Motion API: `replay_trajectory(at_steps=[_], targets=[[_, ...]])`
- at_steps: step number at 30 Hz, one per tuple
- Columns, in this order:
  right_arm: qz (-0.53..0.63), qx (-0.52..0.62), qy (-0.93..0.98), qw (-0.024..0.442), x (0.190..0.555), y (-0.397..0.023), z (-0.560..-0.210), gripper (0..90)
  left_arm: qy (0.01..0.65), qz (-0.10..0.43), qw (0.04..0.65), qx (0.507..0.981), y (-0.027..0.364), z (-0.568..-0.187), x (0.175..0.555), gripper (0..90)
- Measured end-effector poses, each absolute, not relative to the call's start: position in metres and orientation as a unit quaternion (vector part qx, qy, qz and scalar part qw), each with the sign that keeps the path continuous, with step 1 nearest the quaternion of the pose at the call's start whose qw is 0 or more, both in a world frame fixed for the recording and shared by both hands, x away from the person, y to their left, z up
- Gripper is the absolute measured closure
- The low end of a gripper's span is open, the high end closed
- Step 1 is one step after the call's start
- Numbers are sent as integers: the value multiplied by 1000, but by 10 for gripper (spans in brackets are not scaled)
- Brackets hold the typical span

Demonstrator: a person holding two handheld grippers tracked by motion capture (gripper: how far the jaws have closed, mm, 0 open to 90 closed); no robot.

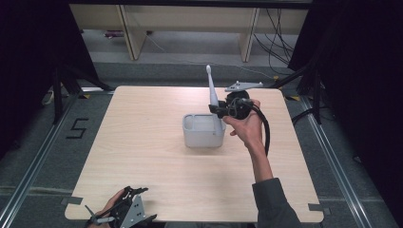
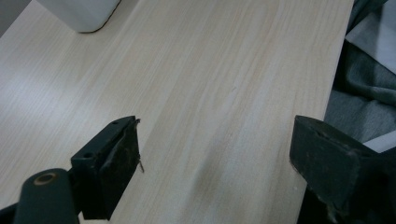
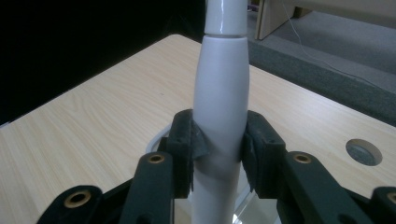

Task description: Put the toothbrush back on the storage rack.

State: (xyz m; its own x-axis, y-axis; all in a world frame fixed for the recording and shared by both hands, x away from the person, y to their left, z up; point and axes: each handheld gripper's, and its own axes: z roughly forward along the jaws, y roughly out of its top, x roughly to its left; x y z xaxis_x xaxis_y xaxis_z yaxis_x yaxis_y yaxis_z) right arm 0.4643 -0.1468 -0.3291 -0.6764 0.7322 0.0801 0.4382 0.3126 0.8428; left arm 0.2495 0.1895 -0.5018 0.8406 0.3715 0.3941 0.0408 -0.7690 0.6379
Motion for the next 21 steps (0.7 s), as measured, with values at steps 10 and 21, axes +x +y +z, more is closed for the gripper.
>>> replay_trajectory(at_steps=[10,21], targets=[[462,367,790,168,481,-136,-329,670,115,259,321,904,190,-502,250,156],[463,370,787,171,495,-124,-331,670,114,256,313,907,191,-501,250,156]])
